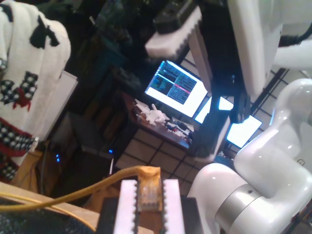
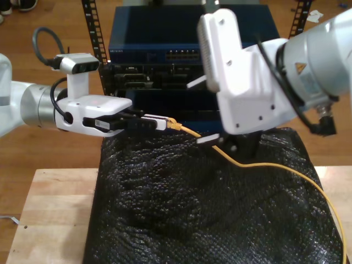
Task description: Grab the cable and plug it in
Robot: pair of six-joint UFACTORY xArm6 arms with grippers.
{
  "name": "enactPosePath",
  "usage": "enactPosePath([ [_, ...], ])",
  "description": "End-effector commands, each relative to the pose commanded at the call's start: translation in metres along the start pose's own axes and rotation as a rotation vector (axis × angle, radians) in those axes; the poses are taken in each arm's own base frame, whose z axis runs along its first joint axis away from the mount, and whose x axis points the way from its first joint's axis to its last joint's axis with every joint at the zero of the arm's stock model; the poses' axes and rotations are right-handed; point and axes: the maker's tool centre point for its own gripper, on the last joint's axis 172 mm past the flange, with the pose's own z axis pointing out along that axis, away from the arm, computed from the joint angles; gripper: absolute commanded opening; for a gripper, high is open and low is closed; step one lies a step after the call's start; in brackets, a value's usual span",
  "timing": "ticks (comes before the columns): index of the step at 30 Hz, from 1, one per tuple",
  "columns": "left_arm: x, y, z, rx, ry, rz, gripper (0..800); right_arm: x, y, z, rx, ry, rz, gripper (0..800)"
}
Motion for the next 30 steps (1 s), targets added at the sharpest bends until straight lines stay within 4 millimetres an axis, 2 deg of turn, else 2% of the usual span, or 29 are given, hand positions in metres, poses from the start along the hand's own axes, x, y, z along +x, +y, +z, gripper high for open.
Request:
enactPosePath([
  [6,0.02,0.011,-0.007,-0.078,0.114,0.01,1,0.014,0.002,0.0,-0.044,0.018,-0.049,787],
  [12,0.021,0.018,-0.008,-0.128,0.139,-0.014,1,0.028,-0.002,0.005,-0.049,0.039,-0.088,787],
  [18,0.031,0.026,-0.015,-0.205,0.192,-0.058,0,0.045,-0.002,0.006,-0.078,0.063,-0.132,786],
  [27,0.032,0.033,-0.024,-0.272,0.22,-0.099,0,0.05,0.009,0.001,-0.134,0.065,-0.16,778],
  [30,0.032,0.037,-0.024,-0.292,0.222,-0.105,1,0.05,0.013,0.0,-0.146,0.063,-0.157,716],
])
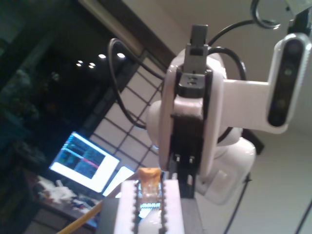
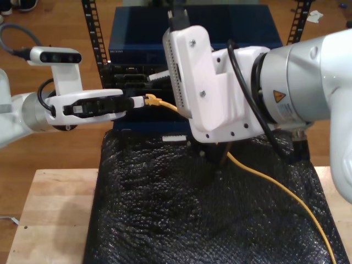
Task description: Grab the cable and plug it in
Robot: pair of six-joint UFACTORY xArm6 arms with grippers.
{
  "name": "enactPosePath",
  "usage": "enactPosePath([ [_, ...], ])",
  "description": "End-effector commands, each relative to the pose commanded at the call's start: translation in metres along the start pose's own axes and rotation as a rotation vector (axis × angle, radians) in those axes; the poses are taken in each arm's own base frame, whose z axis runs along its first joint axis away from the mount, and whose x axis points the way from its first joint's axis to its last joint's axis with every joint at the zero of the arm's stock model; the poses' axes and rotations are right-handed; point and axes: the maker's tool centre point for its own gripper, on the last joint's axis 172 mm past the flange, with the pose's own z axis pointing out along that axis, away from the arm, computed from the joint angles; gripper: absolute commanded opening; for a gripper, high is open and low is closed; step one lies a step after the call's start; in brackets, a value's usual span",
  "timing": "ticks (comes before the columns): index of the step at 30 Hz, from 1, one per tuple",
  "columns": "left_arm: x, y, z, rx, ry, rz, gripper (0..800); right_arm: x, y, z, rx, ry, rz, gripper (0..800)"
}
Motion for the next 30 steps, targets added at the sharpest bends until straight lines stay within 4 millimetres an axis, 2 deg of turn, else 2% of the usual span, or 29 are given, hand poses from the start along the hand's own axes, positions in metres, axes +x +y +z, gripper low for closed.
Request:
enactPosePath([
  [3,-0.001,0.0,0.001,-0.004,-0.001,-0.005,1,0.0,0.003,0.0,-0.01,-0.001,0.002,602],
  [7,-0.002,0.0,0.001,-0.009,0.001,-0.007,1,-0.001,0.004,0.001,-0.014,-0.002,0.004,550],
  [14,-0.002,0.0,0.002,-0.011,0.0,-0.008,1,-0.003,0.007,0.003,-0.025,-0.008,0.008,534],
  [19,-0.002,0.001,0.002,-0.013,0.0,-0.006,1,-0.009,0.014,0.004,-0.064,-0.022,0.011,457],
  [24,-0.002,0.003,0.003,-0.02,-0.002,-0.006,1,-0.012,0.011,0.01,-0.05,-0.027,0.015,447],
  [30,-0.002,0.004,0.004,-0.026,-0.002,-0.006,2,-0.008,0.01,0.011,-0.047,-0.021,0.011,399],
])
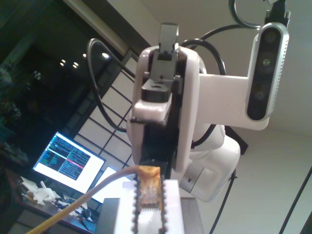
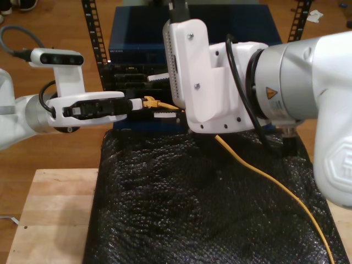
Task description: Grab the cable and plug it in
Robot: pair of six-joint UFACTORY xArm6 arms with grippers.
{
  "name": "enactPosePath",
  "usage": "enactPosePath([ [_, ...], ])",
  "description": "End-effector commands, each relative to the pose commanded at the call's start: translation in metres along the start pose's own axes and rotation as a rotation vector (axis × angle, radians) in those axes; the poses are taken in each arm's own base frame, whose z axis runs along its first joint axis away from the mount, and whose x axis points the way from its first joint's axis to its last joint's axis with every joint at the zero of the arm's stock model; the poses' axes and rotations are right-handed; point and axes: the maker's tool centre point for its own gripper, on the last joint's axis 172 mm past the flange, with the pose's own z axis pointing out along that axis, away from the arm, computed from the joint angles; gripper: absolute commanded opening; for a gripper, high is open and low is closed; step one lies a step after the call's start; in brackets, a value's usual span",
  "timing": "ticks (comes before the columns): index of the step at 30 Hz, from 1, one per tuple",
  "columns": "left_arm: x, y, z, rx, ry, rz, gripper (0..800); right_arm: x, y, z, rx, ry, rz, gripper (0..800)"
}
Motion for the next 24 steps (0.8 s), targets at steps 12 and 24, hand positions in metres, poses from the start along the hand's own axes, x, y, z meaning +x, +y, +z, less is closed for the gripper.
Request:
enactPosePath([
  [12,-0.0019,0.0025,0.001,-0.014,0.004,-0.012,2,0.0005,-0.0021,0.0011,0.004,0.001,-0.001,340],
  [24,-0.0023,0.0015,-0.0002,-0.017,0.01,-0.02,5,0.0076,-0.0102,0.0054,0.021,0.014,-0.01,288],
])
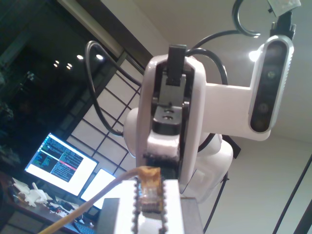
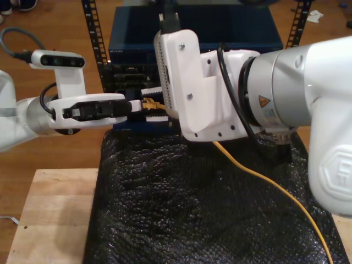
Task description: Grab the cable and plug it in
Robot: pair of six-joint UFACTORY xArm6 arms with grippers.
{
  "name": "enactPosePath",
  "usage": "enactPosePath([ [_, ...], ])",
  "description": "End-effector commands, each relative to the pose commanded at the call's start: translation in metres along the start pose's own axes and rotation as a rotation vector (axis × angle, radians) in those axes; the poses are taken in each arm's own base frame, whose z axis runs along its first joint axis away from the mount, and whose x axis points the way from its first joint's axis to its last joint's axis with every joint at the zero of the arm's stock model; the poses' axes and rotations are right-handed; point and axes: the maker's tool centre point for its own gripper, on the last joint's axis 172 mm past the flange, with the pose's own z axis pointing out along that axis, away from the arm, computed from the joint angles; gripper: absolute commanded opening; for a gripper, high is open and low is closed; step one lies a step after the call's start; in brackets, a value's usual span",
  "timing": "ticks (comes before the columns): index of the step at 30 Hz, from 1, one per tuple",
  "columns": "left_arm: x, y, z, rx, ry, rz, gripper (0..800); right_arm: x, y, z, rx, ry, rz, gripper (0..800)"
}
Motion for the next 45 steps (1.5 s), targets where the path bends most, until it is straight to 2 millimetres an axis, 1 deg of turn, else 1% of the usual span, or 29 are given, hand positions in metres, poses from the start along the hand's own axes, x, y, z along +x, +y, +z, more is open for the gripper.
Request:
enactPosePath([
  [14,0.0006,0.0046,0.0016,-0.019,-0.001,-0.003,7,0.0004,0.0004,-0.0006,-0.002,0.001,0.001,282],
  [22,0.0014,0.0067,0.0024,-0.025,-0.002,0.0,8,0.0016,0.0041,-0.0041,-0.012,0.003,0.002,281],
  [26,0.0003,0.0074,0.0062,-0.039,-0.009,-0.002,9,0.0016,0.0041,-0.0041,-0.012,0.003,0.002,281],
  [34,0.0003,0.0087,0.0066,-0.043,-0.011,-0.002,11,0.0016,0.0041,-0.0041,-0.012,0.003,0.002,249],
  [45,0.0009,0.0092,0.0067,-0.044,-0.011,0.0,11,0.0036,0.0058,-0.0065,-0.019,0.012,0.014,226],
])
